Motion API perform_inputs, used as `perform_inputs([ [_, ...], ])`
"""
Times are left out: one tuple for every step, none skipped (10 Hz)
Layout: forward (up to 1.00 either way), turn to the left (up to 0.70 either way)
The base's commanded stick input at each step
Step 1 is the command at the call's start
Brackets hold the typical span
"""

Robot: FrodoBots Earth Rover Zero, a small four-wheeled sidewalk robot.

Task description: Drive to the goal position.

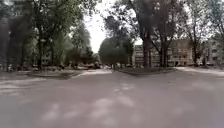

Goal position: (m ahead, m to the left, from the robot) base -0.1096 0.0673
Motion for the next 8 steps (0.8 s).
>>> perform_inputs([
  [0.85, 0.00],
  [0.85, 0.00],
  [0.85, 0.00],
  [0.85, 0.00],
  [0.85, 0.00],
  [0.85, 0.00],
  [0.85, 0.00],
  [0.85, 0.00],
])
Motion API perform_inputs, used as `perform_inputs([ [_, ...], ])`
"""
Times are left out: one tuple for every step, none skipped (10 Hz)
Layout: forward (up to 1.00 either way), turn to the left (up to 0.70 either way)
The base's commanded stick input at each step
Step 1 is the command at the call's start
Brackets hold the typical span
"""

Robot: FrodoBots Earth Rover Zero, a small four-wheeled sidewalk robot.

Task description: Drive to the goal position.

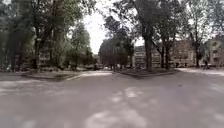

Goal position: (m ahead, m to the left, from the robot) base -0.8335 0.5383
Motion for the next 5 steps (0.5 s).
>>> perform_inputs([
  [0.85, 0.00],
  [0.85, 0.00],
  [0.85, 0.00],
  [0.85, 0.00],
  [0.85, 0.00],
])
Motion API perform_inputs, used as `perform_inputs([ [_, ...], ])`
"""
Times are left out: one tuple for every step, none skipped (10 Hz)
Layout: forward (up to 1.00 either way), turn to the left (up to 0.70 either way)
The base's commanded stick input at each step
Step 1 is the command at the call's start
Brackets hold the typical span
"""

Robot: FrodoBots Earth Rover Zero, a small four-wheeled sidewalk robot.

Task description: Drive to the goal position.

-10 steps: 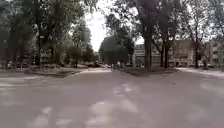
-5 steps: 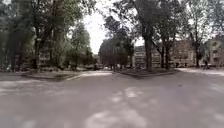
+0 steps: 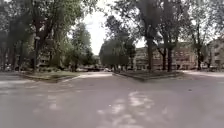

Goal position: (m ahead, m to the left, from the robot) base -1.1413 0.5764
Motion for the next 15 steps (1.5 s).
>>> perform_inputs([
  [0.85, 0.00],
  [0.85, 0.00],
  [0.85, 0.10],
  [0.85, 0.32],
  [0.85, 0.34],
  [0.85, 0.19],
  [0.85, 0.03],
  [0.85, 0.00],
  [0.85, 0.00],
  [0.85, 0.00],
  [0.85, 0.00],
  [0.85, 0.00],
  [0.85, 0.00],
  [0.85, 0.00],
  [0.85, 0.00],
])
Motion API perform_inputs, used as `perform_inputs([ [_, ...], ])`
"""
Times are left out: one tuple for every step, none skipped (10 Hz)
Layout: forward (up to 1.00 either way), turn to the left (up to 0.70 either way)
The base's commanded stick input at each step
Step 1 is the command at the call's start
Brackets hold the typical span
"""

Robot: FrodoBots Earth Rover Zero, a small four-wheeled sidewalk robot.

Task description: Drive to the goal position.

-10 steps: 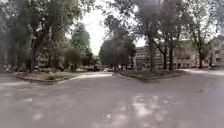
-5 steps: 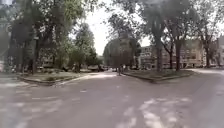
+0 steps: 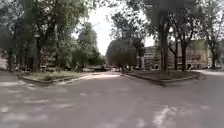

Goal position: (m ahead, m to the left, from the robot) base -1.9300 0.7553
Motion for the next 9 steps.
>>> perform_inputs([
  [0.85, 0.00],
  [0.85, 0.00],
  [0.85, 0.00],
  [0.85, 0.00],
  [0.85, 0.00],
  [0.85, 0.00],
  [0.85, 0.00],
  [0.85, 0.00],
  [0.85, 0.00],
])
